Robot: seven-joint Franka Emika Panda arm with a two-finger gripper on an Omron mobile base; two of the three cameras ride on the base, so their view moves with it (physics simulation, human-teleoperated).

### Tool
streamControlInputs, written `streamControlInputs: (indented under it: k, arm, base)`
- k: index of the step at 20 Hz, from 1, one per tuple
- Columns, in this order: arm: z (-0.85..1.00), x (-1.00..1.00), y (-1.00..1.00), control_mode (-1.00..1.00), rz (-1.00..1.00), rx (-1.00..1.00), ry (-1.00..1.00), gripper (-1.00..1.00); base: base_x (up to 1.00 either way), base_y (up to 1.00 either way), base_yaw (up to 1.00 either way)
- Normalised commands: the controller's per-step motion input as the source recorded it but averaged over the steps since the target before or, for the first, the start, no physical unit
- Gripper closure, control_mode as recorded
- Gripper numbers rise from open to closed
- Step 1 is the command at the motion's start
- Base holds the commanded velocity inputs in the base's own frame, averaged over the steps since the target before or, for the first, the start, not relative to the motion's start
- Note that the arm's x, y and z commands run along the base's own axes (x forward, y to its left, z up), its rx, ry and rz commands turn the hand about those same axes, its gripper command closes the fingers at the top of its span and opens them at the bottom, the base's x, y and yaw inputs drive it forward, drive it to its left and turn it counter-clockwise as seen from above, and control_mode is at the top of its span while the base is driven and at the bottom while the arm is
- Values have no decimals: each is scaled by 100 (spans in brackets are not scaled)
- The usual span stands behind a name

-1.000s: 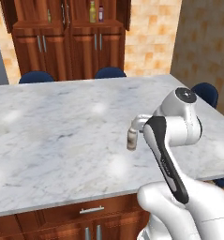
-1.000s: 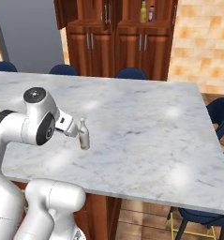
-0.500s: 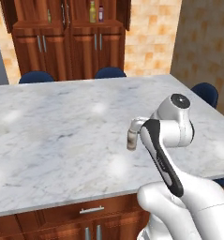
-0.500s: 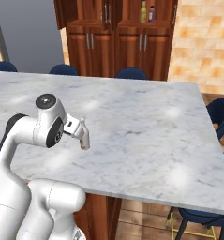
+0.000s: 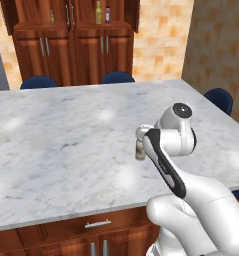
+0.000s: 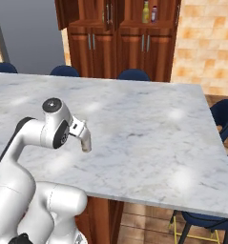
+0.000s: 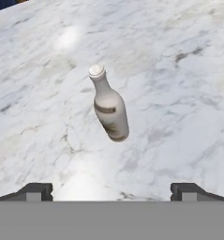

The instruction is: Sort all alcoholic drinks to one cabinet, and non-alcoholic drinks to the other.

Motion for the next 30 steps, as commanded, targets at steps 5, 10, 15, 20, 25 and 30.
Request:
streamControlInputs:
  k: [5, 10, 15, 20, 25, 30]
  arm:
    - [-20, 37, 0, -100, -5, 0, 0, -100]
    - [-16, 36, 0, -100, -4, 0, 0, -100]
    - [-17, 22, -1, -100, -2, 0, 0, -100]
    - [-17, 26, 0, -100, 0, 0, 0, -100]
    - [-22, 32, 0, -100, 0, 0, 0, -100]
    - [-21, 26, 0, -100, 0, 0, 0, -100]
  base:
    - [0, 0, 0]
    - [0, 0, 0]
    - [0, 0, 0]
    - [0, 0, 0]
    - [0, 0, 0]
    - [0, 0, 0]
